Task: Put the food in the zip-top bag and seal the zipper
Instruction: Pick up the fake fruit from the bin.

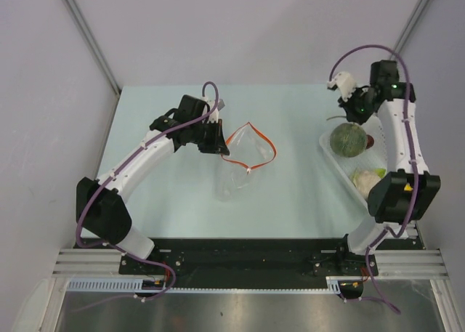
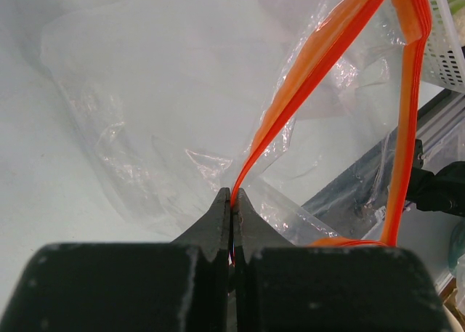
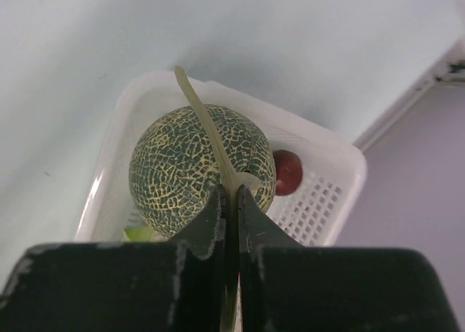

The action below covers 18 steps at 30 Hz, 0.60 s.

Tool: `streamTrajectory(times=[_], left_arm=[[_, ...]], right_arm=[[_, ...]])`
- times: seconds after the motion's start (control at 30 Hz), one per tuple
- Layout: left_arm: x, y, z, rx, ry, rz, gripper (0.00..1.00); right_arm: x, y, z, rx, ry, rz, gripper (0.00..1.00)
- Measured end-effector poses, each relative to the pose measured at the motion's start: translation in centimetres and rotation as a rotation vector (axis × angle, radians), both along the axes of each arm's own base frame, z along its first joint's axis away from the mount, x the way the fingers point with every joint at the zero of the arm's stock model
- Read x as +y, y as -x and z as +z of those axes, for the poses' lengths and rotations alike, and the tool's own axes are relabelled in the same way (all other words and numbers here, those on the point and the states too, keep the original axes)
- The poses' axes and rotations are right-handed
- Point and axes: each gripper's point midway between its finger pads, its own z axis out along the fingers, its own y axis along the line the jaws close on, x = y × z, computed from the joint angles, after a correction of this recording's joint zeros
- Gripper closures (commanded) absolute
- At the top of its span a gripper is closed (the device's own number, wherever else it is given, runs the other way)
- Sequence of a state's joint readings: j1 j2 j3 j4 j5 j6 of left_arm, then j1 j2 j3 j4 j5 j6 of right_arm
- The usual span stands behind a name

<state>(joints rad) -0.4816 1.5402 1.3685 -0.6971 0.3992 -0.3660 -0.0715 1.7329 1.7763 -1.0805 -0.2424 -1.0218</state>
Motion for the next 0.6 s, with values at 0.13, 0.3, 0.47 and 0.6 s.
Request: streamTrajectory(times=[0.13, 0.3, 0.47, 0.6], left_arm=[[0.0, 0.0, 0.0, 0.000, 0.000, -0.001, 1.00], [0.0, 0.1, 0.0, 0.001, 0.002, -0.003, 1.00], [-0.1, 0.1, 0.0, 0.003, 0.005, -0.006, 1.00], [-0.3, 0.3, 0.2, 0.009, 0.016, -0.016, 1.00]], right_arm=[[-0.2, 1.0, 6.8, -0.180, -0.105, -0.068, 1.00], [3.5, 3.5, 16.0, -0.408, -0.263, -0.041, 1.00], [10.4, 6.0, 24.2, -0.552, -0.475, 0.074, 1.00], [16.4, 8.2, 27.4, -0.550, -0.646, 0.179, 1.00]])
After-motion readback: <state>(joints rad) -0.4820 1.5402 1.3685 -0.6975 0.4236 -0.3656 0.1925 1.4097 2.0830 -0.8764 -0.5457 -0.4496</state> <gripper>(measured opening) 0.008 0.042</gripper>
